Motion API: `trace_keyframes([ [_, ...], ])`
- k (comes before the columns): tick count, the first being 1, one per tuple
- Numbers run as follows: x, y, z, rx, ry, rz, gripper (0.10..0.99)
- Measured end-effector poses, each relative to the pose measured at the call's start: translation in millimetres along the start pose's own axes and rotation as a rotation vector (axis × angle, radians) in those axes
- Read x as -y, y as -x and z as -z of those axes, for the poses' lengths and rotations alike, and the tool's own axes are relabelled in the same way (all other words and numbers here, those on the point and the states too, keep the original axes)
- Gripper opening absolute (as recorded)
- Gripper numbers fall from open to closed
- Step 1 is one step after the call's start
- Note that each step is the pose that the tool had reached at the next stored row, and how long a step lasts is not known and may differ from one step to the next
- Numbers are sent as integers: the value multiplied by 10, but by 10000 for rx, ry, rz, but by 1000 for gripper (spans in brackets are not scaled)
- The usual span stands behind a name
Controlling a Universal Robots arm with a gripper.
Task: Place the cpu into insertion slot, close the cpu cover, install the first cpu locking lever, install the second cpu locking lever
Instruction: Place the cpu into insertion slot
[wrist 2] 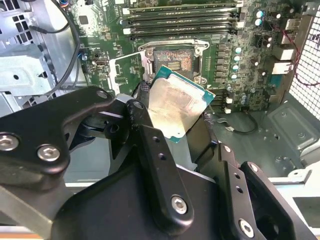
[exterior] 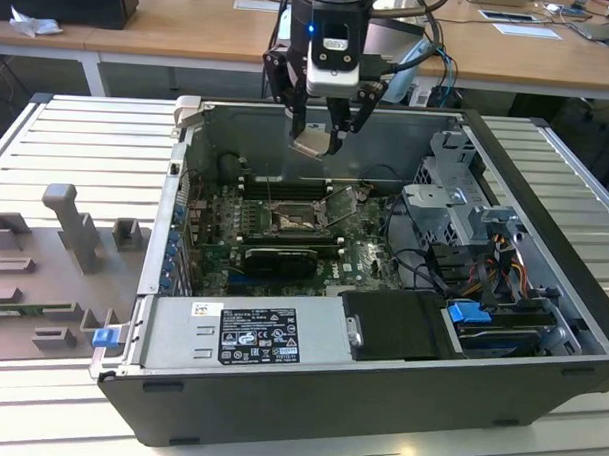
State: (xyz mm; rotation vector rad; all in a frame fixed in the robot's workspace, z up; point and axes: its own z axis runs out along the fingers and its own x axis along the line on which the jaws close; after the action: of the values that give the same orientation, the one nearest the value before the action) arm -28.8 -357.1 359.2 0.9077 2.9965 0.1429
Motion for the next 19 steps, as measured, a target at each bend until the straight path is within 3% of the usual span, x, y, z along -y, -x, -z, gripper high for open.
trace_keyframes([
  [19, 9, 2, -95, 14, -12, -51, 537],
])
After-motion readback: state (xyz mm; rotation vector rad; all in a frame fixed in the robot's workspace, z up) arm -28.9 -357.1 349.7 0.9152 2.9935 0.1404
